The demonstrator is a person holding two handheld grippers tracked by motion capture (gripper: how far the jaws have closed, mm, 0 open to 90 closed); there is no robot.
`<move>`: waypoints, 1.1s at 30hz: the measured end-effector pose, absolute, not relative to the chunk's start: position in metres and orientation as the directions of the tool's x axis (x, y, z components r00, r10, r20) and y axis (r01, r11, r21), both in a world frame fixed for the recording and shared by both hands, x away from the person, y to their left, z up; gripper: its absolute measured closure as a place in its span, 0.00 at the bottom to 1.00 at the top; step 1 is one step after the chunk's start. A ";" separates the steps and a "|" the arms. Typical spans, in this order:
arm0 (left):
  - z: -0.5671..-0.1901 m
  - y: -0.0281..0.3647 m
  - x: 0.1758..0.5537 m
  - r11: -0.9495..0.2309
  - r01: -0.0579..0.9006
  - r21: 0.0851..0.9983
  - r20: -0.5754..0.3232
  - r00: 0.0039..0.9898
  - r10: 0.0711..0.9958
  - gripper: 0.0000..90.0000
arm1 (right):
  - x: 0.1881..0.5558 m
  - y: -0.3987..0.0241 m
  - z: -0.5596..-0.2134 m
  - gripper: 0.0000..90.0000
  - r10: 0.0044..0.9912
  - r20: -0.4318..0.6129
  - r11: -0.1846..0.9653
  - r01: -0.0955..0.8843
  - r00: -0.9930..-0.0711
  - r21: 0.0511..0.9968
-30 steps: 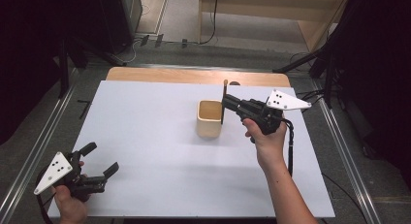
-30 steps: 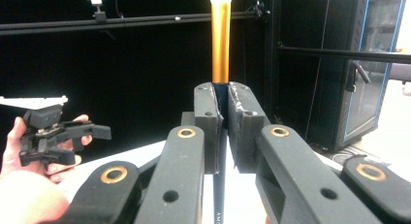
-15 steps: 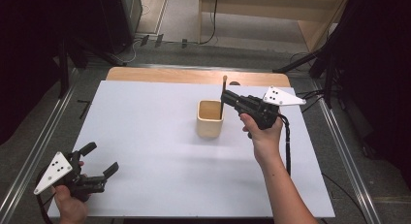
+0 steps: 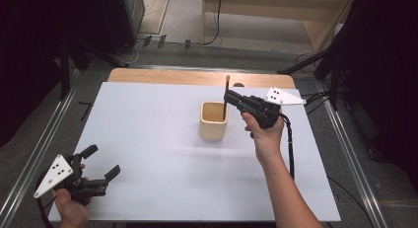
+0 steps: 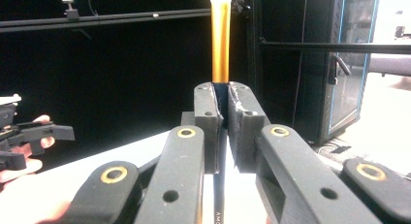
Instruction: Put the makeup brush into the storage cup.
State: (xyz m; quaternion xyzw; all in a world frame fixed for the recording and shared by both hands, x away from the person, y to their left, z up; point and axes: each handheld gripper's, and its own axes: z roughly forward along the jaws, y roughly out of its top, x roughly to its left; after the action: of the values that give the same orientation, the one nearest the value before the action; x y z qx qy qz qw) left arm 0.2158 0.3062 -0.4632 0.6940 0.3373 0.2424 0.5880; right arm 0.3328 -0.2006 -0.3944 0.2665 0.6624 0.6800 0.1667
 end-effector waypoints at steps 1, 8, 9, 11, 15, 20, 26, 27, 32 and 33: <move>-0.463 0.306 0.216 -0.081 0.183 0.980 -0.061 0.655 0.753 0.00 | 0.334 -0.200 -0.395 0.94 0.582 0.141 -0.066 0.127 -0.801 0.990; -0.463 0.306 0.216 -0.080 0.183 0.980 -0.061 0.656 0.752 0.00 | 0.338 -0.198 -0.401 0.94 0.591 0.141 -0.058 0.133 -0.794 0.989; -0.463 0.306 0.216 -0.080 0.183 0.980 -0.061 0.656 0.752 0.00 | 0.338 -0.198 -0.402 0.94 0.594 0.141 -0.056 0.134 -0.792 0.989; -0.463 0.306 0.216 -0.079 0.183 0.980 -0.062 0.656 0.752 0.00 | 0.340 -0.198 -0.404 0.94 0.594 0.139 -0.057 0.132 -0.792 0.990; -0.464 0.306 0.216 -0.077 0.183 0.980 -0.064 0.657 0.751 0.00 | 0.341 -0.199 -0.409 0.94 0.601 0.155 -0.059 0.150 -0.784 0.987; -0.464 0.305 0.216 -0.076 0.184 0.980 -0.065 0.657 0.751 0.00 | 0.343 -0.200 -0.415 0.94 0.607 0.164 -0.057 0.164 -0.777 0.985; -0.464 0.305 0.216 -0.078 0.185 0.980 -0.064 0.657 0.751 0.00 | 0.344 -0.201 -0.421 0.94 0.611 0.169 -0.053 0.174 -0.773 0.983; -0.464 0.305 0.216 -0.079 0.185 0.980 -0.064 0.658 0.751 0.00 | 0.344 -0.201 -0.423 0.94 0.611 0.176 -0.053 0.182 -0.772 0.982; -0.464 0.305 0.216 -0.077 0.185 0.980 -0.065 0.657 0.751 0.00 | 0.346 -0.199 -0.428 0.94 0.609 0.174 -0.039 0.190 -0.774 0.981; -0.464 0.305 0.216 -0.076 0.184 0.980 -0.065 0.657 0.751 0.00 | 0.346 -0.198 -0.429 0.94 0.609 0.176 -0.038 0.193 -0.774 0.980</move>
State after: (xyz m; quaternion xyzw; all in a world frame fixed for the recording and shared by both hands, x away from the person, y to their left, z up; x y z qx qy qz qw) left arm 0.2164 0.3055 -0.4635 0.6931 0.3373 0.2401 0.5900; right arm 0.3458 -0.1980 -0.4292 0.2969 0.6752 0.6564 0.1584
